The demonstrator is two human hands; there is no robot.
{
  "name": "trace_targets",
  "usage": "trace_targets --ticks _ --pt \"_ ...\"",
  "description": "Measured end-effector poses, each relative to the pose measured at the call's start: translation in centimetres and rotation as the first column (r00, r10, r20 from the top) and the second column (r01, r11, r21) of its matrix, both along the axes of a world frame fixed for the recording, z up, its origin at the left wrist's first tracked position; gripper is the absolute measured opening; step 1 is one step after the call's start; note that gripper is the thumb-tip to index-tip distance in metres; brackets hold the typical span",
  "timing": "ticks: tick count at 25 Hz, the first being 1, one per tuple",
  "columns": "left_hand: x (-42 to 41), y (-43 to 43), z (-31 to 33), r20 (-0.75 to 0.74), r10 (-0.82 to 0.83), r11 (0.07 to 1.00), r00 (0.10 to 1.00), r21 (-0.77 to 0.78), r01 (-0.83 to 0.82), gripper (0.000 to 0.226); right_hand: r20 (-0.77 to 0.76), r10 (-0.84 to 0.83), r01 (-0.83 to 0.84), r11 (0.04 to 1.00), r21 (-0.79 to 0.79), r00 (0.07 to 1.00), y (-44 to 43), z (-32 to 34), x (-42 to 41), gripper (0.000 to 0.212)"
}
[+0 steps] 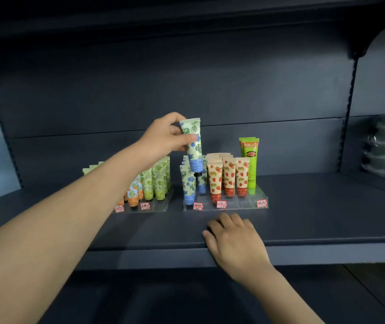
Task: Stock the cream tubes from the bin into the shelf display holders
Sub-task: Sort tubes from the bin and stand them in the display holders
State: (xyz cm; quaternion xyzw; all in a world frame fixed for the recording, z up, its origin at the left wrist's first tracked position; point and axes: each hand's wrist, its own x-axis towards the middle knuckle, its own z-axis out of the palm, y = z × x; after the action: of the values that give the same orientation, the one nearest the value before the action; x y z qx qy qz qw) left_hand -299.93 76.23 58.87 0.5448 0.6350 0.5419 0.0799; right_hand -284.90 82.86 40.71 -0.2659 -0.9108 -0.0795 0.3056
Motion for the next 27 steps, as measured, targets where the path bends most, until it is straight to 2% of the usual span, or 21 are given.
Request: trace_targets --ticks 5,10,16,27 --pt "-1.3 3.1 1.8 -0.017 0.004 0.996 1.0 -0.091 -0.005 0.019 -0.079 -0.007 0.014 0.996 0.086 0.997 0.3 -0.5 -0.3 0.039" --pt "-2.6 4.9 1.6 -0.143 -0.02 0.984 0.99 -0.178 -0.006 0.024 -0.101 -0.019 0.029 0.995 0.094 0.995 0.5 -0.8 -0.6 0.037" --pt "-4.1 6.2 0.4 -0.257 0.049 0.971 0.965 -0.212 -0.106 0.012 -0.123 -0.022 0.038 0.991 0.129 0.992 0.7 -1.0 -0.7 0.036" --pt "-4.8 7.8 -1.1 -0.468 0.056 0.919 0.882 -0.321 -0.229 0.016 -0.181 -0.018 0.048 0.985 0.164 0.983 0.9 -1.3 -0.8 0.036"
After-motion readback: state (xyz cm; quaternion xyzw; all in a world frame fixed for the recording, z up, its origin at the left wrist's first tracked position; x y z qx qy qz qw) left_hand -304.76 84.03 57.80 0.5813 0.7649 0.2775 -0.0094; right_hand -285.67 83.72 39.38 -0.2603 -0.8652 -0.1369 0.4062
